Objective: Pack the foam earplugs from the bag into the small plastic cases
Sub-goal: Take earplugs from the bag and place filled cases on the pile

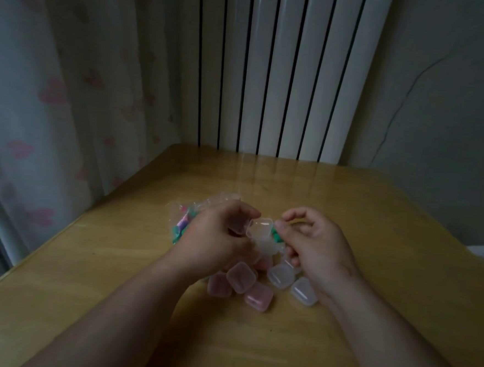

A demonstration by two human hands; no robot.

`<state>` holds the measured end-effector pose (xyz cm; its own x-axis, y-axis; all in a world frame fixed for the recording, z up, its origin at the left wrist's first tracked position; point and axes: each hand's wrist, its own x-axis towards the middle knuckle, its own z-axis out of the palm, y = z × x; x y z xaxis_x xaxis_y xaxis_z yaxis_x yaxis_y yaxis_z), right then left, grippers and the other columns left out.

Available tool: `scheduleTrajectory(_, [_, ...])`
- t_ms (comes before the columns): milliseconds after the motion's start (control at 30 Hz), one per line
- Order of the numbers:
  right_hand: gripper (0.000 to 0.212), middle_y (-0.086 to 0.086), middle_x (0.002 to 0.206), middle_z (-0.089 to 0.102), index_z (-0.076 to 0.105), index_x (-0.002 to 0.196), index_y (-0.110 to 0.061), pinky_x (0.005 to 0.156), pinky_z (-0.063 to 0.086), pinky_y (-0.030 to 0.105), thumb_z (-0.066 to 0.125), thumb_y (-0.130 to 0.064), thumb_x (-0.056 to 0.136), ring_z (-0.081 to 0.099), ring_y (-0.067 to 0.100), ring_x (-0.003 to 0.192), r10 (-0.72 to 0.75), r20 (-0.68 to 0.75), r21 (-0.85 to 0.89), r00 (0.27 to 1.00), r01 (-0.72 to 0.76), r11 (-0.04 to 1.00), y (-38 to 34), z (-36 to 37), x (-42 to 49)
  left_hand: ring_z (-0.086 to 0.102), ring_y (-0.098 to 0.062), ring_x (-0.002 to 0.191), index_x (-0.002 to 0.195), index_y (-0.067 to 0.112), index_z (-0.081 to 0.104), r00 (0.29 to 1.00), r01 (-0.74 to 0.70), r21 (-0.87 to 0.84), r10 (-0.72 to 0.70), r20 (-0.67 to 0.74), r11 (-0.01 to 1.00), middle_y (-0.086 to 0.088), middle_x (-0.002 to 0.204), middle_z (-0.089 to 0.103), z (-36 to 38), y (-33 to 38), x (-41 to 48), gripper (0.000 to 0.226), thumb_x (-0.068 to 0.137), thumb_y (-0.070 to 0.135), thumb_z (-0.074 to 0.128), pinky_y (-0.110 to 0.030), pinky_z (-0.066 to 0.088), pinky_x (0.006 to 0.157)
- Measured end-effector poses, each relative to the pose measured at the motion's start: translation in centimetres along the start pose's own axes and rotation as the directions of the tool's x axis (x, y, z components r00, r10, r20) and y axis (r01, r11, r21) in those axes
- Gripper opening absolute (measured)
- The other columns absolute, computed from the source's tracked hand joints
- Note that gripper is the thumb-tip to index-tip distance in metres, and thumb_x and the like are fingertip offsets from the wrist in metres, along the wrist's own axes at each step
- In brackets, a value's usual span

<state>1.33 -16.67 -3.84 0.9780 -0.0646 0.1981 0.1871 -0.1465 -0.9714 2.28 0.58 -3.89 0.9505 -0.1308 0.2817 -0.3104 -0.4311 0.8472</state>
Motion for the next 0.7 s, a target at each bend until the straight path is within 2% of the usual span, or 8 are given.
scheduleTrajectory(133, [0.012, -0.002, 0.064, 0.066, 0.063, 0.079, -0.012, 0.055, 0.053, 0.027, 0.070, -0.004, 0.084, 0.059, 0.012, 0.054, -0.124, -0.058, 0.067, 0.991, 0.127, 0.990, -0.7, 0.1, -0.3, 0.063, 0.007, 0.080, 0.092, 0.043, 0.062, 0.998, -0.029, 0.020, 0.030, -0.051, 0.999, 0.016, 0.092, 0.066, 0.2, 0.0, 0.0, 0.048, 0.072, 0.005, 0.083, -0.006, 0.050, 0.065])
scheduleTrajectory(267, [0.023, 0.003, 0.073, 0.070, 0.064, 0.079, -0.020, 0.062, 0.058, 0.028, 0.070, 0.001, 0.083, 0.067, 0.017, 0.065, -0.213, -0.063, 0.012, 0.975, 0.214, 0.977, -0.5, 0.5, -0.7, 0.061, 0.001, 0.078, 0.087, 0.047, 0.056, 0.992, -0.065, 0.179, 0.082, -0.093, 0.982, 0.015, 0.088, 0.062, 0.5, -0.1, 0.1, 0.053, 0.070, 0.004, 0.082, -0.008, 0.046, 0.058])
scheduleTrajectory(333, [0.026, 0.001, 0.076, 0.071, 0.064, 0.080, -0.023, 0.067, 0.059, 0.030, 0.069, 0.002, 0.083, 0.069, 0.017, 0.070, -0.229, -0.037, -0.004, 0.973, 0.229, 0.973, -0.4, 0.7, -0.8, 0.062, 0.001, 0.080, 0.090, 0.050, 0.053, 0.990, -0.086, 0.242, 0.110, -0.086, 0.966, 0.017, 0.087, 0.061, 0.8, -0.1, 0.1, 0.055, 0.071, 0.006, 0.080, -0.010, 0.046, 0.064])
scheduleTrajectory(400, [0.028, -0.001, 0.078, 0.071, 0.064, 0.079, -0.027, 0.068, 0.058, 0.029, 0.071, -0.001, 0.083, 0.069, 0.012, 0.073, -0.239, -0.005, -0.064, 0.971, 0.238, 0.969, -0.3, 0.9, -0.9, 0.063, 0.001, 0.080, 0.089, 0.050, 0.054, 0.989, -0.092, 0.217, 0.115, -0.097, 0.972, 0.016, 0.086, 0.064, 1.1, -0.1, 0.0, 0.053, 0.068, 0.008, 0.080, -0.016, 0.050, 0.069])
scheduleTrajectory(500, [0.028, -0.012, 0.080, 0.069, 0.059, 0.080, -0.034, 0.060, 0.049, 0.015, 0.073, -0.009, 0.083, 0.062, -0.005, 0.067, -0.262, 0.008, -0.228, 0.965, 0.256, 0.939, -0.4, 1.0, -0.9, 0.067, 0.000, 0.084, 0.091, 0.045, 0.061, 0.992, -0.069, 0.066, 0.075, -0.104, 0.995, 0.013, 0.090, 0.070, 1.3, -0.3, 0.0, 0.049, 0.067, 0.008, 0.084, -0.023, 0.056, 0.076])
scheduleTrajectory(567, [0.028, -0.017, 0.079, 0.068, 0.058, 0.079, -0.037, 0.057, 0.045, 0.013, 0.073, -0.014, 0.083, 0.059, -0.006, 0.063, -0.284, -0.005, -0.283, 0.959, 0.271, 0.920, -0.5, 0.8, -0.9, 0.067, 0.003, 0.085, 0.096, 0.043, 0.063, 0.995, -0.048, -0.011, 0.047, -0.085, 0.999, 0.013, 0.095, 0.070, 1.2, -0.2, -0.1, 0.050, 0.068, 0.009, 0.086, -0.017, 0.055, 0.072])
scheduleTrajectory(633, [0.027, -0.022, 0.069, 0.063, 0.059, 0.076, -0.038, 0.050, 0.038, 0.011, 0.074, -0.016, 0.083, 0.052, -0.004, 0.053, -0.314, 0.004, -0.330, 0.949, 0.298, 0.896, -0.3, 0.8, -0.9, 0.064, 0.011, 0.083, 0.101, 0.040, 0.064, 0.997, -0.034, -0.040, 0.031, -0.069, 0.999, 0.014, 0.096, 0.068, 1.0, -0.1, -0.2, 0.048, 0.071, 0.010, 0.085, -0.007, 0.049, 0.064])
scheduleTrajectory(700, [0.024, -0.022, 0.060, 0.056, 0.061, 0.075, -0.038, 0.046, 0.033, 0.013, 0.075, -0.019, 0.081, 0.045, 0.001, 0.050, -0.346, 0.004, -0.384, 0.938, 0.321, 0.866, -0.1, 0.9, -0.9, 0.060, 0.016, 0.083, 0.104, 0.038, 0.064, 0.998, -0.012, -0.060, 0.009, -0.061, 0.998, 0.015, 0.097, 0.066, 1.0, 0.1, -0.3, 0.047, 0.073, 0.009, 0.084, -0.003, 0.046, 0.060])
